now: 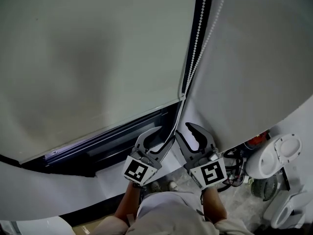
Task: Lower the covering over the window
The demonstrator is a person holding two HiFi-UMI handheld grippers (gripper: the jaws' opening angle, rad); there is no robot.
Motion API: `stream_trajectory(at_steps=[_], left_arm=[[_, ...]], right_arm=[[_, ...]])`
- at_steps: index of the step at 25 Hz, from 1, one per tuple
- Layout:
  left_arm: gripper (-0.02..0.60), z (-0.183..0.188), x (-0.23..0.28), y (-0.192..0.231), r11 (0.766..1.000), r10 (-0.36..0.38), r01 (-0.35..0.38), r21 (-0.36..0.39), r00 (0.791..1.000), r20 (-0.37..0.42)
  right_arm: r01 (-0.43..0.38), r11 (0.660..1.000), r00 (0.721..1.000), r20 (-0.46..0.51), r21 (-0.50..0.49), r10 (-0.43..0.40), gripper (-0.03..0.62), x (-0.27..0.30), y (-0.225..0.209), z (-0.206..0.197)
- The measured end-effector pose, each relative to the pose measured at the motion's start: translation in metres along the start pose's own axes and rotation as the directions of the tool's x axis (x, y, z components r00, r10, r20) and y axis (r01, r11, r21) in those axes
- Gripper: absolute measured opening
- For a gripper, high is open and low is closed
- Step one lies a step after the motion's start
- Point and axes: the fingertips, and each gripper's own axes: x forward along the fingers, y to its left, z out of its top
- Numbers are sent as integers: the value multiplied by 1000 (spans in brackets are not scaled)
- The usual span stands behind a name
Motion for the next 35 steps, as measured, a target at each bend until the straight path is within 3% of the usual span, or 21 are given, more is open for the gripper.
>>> stream_trajectory(at_steps=[8, 20, 35], left_arm=[[156, -4, 31, 22, 998, 47, -46, -31, 999, 11], [156, -5, 71, 28, 997, 13, -10, -81, 999, 41], [156, -7, 89, 18, 998, -5, 9, -70, 999, 46]], right_arm=[[16, 1000, 1000, 0, 19, -16, 137, -10, 4, 2], [29, 999, 1000, 1, 36, -29, 133, -21, 10, 5], [52, 998, 999, -10, 34, -52, 127, -29, 4, 2]])
